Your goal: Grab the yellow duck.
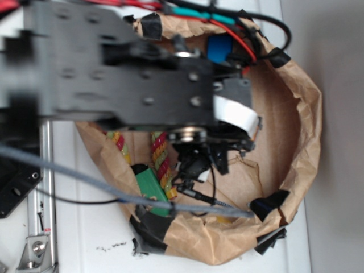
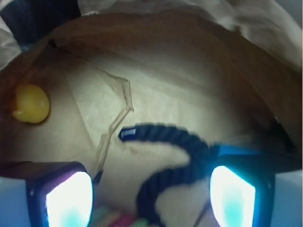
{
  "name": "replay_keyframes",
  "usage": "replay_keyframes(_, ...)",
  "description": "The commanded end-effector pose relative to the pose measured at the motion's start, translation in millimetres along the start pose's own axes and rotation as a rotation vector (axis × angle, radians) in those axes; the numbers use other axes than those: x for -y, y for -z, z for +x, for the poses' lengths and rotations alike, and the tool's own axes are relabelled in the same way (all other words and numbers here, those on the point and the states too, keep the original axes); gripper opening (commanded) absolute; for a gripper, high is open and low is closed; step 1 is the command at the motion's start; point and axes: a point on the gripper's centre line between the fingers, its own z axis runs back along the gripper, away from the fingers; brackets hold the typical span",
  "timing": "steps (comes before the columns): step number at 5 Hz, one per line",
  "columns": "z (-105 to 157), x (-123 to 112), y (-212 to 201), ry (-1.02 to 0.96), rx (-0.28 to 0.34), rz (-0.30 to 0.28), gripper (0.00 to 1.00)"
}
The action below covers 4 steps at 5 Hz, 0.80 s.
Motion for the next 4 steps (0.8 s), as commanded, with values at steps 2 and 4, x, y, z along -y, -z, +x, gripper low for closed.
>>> replay_keyframes(2,38.1,51.6,31.6,0.612,0.217,-0.121,1.0)
replay_keyframes(4,37.9,83.6,19.8,0.931,0.302,-0.331,1.0)
